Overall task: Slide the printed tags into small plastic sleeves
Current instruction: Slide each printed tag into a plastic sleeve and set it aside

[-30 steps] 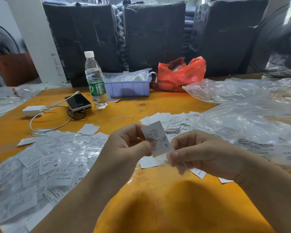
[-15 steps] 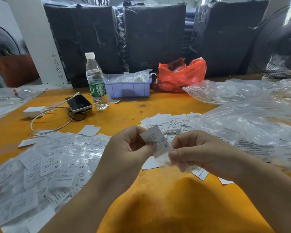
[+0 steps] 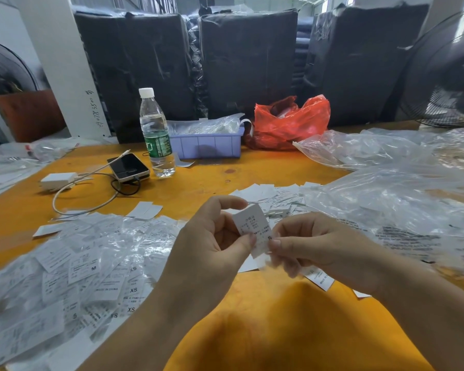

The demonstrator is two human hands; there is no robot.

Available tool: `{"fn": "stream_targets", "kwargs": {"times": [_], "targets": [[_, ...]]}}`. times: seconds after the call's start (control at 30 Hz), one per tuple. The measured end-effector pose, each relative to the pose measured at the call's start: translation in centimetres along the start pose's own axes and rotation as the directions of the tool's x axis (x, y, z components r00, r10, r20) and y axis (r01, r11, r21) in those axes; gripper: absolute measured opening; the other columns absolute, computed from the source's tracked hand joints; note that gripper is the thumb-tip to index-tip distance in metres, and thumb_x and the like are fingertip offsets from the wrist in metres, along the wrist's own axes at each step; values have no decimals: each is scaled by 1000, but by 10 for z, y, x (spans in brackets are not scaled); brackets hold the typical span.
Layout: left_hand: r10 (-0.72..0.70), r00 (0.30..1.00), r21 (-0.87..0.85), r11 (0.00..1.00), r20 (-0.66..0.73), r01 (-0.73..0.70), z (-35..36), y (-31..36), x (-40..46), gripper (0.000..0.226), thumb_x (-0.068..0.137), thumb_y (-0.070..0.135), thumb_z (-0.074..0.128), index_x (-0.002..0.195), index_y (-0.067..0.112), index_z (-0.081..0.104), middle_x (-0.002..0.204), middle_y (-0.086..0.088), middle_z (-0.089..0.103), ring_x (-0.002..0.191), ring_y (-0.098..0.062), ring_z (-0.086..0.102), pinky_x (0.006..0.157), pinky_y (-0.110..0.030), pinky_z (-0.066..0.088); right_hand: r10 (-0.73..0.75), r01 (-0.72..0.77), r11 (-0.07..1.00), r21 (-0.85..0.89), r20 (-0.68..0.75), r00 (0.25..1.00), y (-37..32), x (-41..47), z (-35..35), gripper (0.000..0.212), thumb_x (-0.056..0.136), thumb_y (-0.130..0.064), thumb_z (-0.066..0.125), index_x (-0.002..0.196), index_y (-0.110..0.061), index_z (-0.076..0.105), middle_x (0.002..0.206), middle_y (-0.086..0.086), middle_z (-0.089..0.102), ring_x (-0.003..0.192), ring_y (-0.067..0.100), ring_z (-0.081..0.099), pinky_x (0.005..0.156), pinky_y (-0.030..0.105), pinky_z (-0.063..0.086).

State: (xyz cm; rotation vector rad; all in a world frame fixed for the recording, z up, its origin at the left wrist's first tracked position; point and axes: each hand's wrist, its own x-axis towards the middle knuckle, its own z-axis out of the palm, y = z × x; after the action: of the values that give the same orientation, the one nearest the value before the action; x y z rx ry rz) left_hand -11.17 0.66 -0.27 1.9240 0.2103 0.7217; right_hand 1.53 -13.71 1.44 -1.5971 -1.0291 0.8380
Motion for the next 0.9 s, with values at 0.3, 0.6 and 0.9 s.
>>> {"fn": "stream_targets", "kwargs": {"times": [0.3, 0.6, 0.9], "targets": [[-8, 999, 47, 999, 31, 6, 2, -2, -1, 32, 87, 18, 70, 99, 45, 56, 86, 6, 71, 82, -22, 67, 75, -50, 55, 3, -3, 1000, -6, 16, 1000, 2, 0, 0, 15, 93, -2, 55, 95, 9, 65, 73, 9, 64, 61, 15, 54, 58, 20, 47], [5, 997, 51, 999, 81, -9, 4, 0, -4, 19, 78, 36, 65, 97, 38, 60, 83, 1, 69, 77, -24, 65, 72, -52, 53, -12, 11, 999, -36, -26, 1000, 3, 1, 3, 19, 96, -8, 55, 95, 7, 67, 72, 3, 67, 63, 12, 56, 59, 19, 48], [-2, 1000, 127, 992, -10, 3, 3, -3, -3, 28, 85, 21, 74, 95, 42, 59, 80, 7, 70, 73, -16, 66, 66, -42, 53, -34, 33, 999, -22, -15, 999, 4, 1, 6, 12, 94, -6, 57, 89, -8, 68, 75, 7, 65, 63, 16, 56, 58, 21, 47]]}}
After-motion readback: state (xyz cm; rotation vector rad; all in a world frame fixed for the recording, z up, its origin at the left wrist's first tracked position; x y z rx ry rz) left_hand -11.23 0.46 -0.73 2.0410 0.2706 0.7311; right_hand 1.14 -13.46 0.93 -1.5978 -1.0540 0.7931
